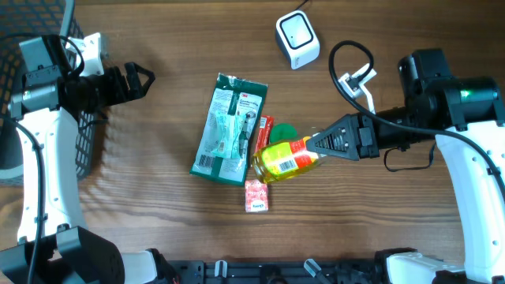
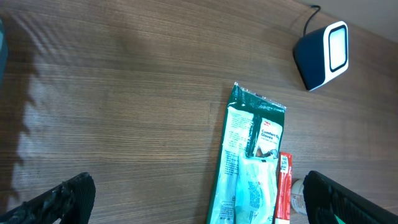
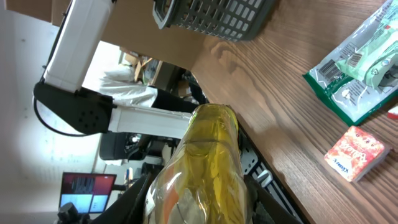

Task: Scan the item barcode
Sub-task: 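Lift the soap bottle and tilt it sideways with the right gripper, then hold the soap bottle up against the white scanner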

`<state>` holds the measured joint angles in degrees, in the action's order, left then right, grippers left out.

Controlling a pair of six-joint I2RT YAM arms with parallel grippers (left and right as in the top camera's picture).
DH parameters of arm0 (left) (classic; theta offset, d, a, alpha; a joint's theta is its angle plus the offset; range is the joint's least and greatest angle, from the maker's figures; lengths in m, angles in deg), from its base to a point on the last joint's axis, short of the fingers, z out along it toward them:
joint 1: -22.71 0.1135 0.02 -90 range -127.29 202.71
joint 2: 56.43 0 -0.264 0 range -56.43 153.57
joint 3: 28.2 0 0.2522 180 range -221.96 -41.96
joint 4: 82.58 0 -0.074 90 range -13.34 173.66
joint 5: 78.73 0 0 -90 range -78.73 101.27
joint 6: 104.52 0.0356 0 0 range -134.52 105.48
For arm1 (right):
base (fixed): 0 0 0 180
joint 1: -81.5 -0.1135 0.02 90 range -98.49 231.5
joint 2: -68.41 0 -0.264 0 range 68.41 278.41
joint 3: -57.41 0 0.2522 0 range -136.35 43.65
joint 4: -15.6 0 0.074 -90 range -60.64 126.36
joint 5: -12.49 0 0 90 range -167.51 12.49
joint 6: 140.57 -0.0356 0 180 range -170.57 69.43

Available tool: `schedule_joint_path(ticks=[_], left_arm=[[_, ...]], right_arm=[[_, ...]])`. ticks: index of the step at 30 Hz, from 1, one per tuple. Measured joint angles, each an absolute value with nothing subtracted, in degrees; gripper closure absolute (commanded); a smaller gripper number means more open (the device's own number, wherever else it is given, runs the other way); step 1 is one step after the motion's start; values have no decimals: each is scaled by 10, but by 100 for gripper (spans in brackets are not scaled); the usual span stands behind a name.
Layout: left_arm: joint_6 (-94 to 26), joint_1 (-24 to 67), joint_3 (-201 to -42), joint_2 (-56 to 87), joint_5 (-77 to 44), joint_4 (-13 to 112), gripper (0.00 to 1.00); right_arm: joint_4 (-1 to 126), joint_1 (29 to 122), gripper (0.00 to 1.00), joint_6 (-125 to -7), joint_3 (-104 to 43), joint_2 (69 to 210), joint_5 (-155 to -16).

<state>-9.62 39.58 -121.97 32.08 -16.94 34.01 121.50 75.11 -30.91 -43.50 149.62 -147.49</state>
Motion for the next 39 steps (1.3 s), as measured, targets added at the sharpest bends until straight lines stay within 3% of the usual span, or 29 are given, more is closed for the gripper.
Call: schedule_joint_path(ticks=[9, 14, 22, 25, 32, 39], left_arm=[[-96, 396, -1220, 321, -169, 340, 0], [-96, 396, -1219, 321, -169, 340, 0], [-96, 396, -1219, 321, -170, 341, 0], [-96, 396, -1220, 321, -170, 340, 0], [-96, 396, -1220, 321, -170, 340, 0], [-96, 396, -1219, 321, -170, 340, 0]], right_arm=[[1194, 751, 95, -313, -435, 1496, -1393], [1110, 751, 95, -434, -441, 1499, -1232], [1216, 728, 91, -513, -791, 1633, -1056], [1212, 701, 92, -528, -845, 1689, -995], [1048, 629, 96, -560, -846, 1866, -781], [916, 560, 96, -570, -846, 1945, -519]])
